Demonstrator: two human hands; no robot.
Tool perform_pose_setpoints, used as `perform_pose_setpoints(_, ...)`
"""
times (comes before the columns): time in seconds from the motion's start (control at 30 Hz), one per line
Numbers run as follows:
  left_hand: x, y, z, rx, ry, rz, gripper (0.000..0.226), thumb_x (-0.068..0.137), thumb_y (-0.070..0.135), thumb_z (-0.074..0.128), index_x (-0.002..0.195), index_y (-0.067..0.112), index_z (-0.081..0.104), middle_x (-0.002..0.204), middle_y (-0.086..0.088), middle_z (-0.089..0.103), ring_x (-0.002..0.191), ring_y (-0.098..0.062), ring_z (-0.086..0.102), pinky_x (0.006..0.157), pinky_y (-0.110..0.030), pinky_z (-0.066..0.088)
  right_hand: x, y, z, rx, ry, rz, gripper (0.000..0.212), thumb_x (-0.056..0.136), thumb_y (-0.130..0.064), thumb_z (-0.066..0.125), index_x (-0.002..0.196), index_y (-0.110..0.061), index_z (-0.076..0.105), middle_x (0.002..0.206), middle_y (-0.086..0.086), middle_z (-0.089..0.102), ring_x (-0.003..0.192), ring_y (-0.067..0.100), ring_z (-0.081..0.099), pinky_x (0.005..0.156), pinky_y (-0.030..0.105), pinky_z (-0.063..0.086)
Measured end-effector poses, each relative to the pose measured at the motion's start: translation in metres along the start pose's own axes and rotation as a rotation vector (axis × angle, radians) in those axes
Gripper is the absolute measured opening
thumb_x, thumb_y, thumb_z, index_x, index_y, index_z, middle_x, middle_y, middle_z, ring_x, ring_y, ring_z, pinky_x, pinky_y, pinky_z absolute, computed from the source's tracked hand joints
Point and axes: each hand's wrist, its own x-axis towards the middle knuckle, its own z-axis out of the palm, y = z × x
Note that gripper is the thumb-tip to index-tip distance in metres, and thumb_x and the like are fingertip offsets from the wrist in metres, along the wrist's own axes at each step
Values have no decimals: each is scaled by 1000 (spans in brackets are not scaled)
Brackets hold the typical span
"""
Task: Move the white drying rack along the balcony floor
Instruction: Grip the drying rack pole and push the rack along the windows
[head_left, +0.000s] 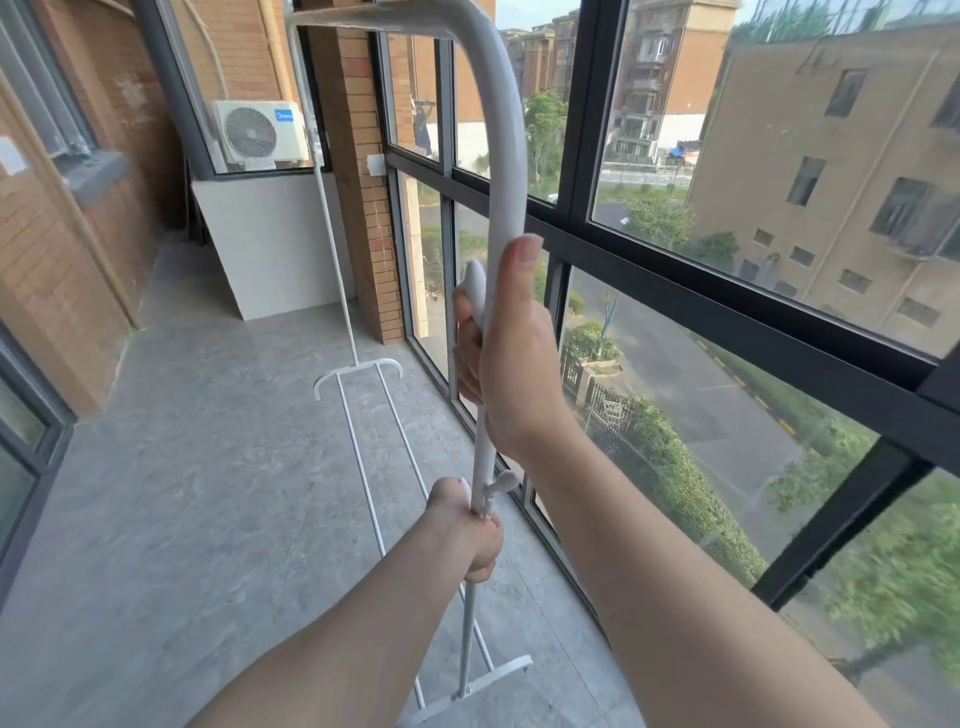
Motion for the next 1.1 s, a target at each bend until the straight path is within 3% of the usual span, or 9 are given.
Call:
perform_pose_setpoints(0.07,-9,-16,2,-17,-10,-11,28,91,24,41,88,3,59,46,-41,50,102,-20,40,64,-16,41,-8,-6,-13,1,-2,4,86,83,-88,18,73,-7,43,57,-2,30,51,16,24,56,47,17)
perform_pose_setpoints(0.2,-23,-44,5,-44,7,-14,25,87,20,39,97,4,56,33,-54,-6,101,-20,41,60,-17,41,-24,-13,-35,12,-3,13,77,82,-88,17,69,-19,49,53,-4,29,48,16,24,54,43,17)
perform_pose_setpoints(0.43,-30,-91,6,-84,-9,-40,23,91,26,44,104,10,55,33,-54,0,104,-18,40,47,-22,38,-56,-25,-74,27,-6,15,78,81,-88,19,73,-17,49,55,-2,30,47,14,26,52,38,20)
perform_pose_setpoints(0.6,-36,-126,2,-78,-24,-30,27,92,24,41,95,2,55,45,-44,47,99,-17,38,43,-23,36,-80,-31,-97,0,-25,1,84,82,-88,18,73,-9,45,59,1,30,49,15,26,54,39,20)
perform_pose_setpoints(0.7,-42,-146,-1,-68,-26,-33,27,90,22,40,93,0,55,40,-48,40,106,-21,39,44,-23,38,-95,-35,-109,-3,-27,17,92,81,-88,19,77,1,42,61,3,29,52,16,26,55,41,20)
perform_pose_setpoints(0.8,-48,-162,-4,-83,0,-43,27,89,23,40,97,2,55,33,-54,2,109,-21,35,46,-23,39,-107,-40,-120,12,-35,19,84,81,-88,19,75,-8,45,60,3,29,50,15,26,52,37,21)
perform_pose_setpoints(0.93,-49,-177,-7,-73,8,-78,30,91,26,40,107,8,59,34,-56,2,117,-21,41,49,-23,39,-121,-46,-131,61,-43,48,75,86,-86,20,72,-16,43,55,-1,27,44,12,23,46,28,21)
perform_pose_setpoints(1.03,-49,-187,-11,-20,-6,-62,36,83,25,40,108,9,61,79,-55,56,122,-26,38,50,-24,41,-132,-47,-135,105,-44,72,66,92,-78,19,68,-20,40,51,-7,28,40,11,22,44,25,20)
perform_pose_setpoints(1.1,-54,-193,-14,-2,52,-75,33,81,26,43,99,6,62,138,-37,35,125,-29,36,46,-28,39,-138,-49,-135,112,-37,84,67,91,-78,19,67,-20,42,49,-9,30,40,10,23,45,25,20)
